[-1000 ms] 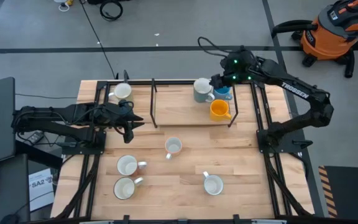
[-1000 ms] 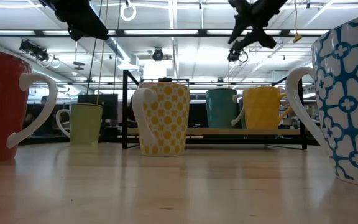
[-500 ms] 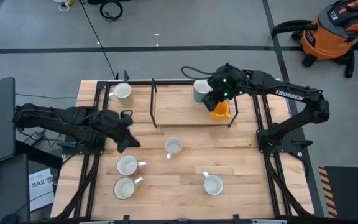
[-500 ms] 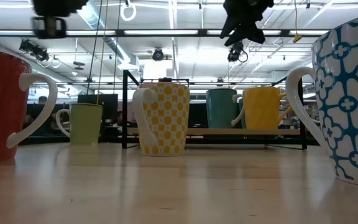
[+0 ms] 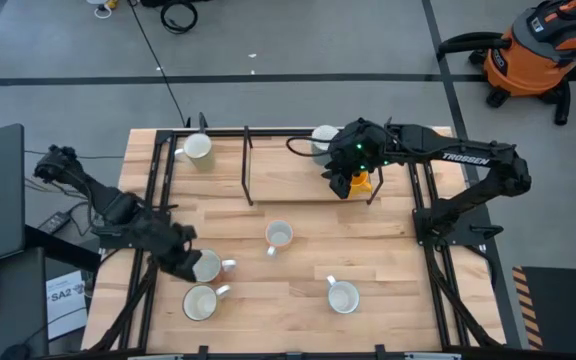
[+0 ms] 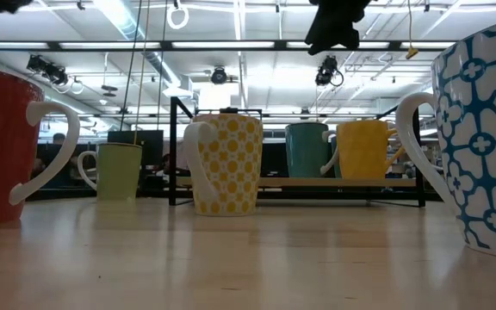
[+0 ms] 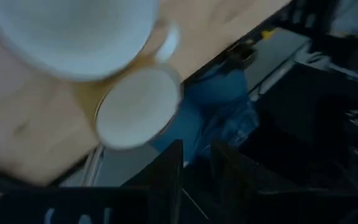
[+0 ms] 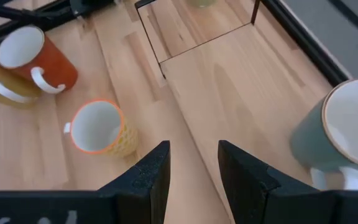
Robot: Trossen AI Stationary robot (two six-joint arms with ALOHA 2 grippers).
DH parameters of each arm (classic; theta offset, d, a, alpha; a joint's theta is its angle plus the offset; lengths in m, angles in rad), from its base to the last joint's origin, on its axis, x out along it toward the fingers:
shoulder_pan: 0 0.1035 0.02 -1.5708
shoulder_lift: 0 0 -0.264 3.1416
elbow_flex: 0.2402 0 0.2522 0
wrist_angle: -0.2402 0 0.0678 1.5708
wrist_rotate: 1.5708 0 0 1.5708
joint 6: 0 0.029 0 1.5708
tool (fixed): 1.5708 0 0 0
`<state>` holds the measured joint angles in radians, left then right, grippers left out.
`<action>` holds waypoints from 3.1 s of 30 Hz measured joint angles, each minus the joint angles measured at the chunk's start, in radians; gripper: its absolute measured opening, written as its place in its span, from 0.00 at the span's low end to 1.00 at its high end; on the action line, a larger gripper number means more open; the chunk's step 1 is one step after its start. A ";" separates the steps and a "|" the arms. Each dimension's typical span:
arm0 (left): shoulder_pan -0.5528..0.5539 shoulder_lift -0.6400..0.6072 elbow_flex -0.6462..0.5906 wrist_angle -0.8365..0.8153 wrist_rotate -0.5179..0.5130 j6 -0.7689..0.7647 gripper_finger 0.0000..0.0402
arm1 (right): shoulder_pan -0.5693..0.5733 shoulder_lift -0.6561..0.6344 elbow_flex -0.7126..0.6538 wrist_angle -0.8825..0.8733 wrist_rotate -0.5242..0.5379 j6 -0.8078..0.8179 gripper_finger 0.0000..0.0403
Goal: Place coffee mugs
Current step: Put the light yellow mug on the shelf
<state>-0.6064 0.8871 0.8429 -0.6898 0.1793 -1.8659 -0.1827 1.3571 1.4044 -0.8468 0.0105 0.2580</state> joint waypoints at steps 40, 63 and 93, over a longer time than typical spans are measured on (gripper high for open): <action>-0.215 0.345 -0.001 0.000 0.030 -0.331 0.22 | 0.033 0.000 0.000 0.007 -0.003 -0.051 0.35; -0.211 0.441 0.001 0.025 0.046 -0.248 0.07 | 0.033 0.000 0.000 0.007 -0.003 -0.043 0.35; 0.778 0.553 0.700 -0.193 0.005 1.438 0.08 | 0.016 -0.139 0.000 -0.040 -0.003 -0.052 0.35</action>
<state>0.1718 1.4397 1.5428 -0.8823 0.1841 -0.4279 -0.1672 1.2181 1.4040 -0.8867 0.0075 0.2062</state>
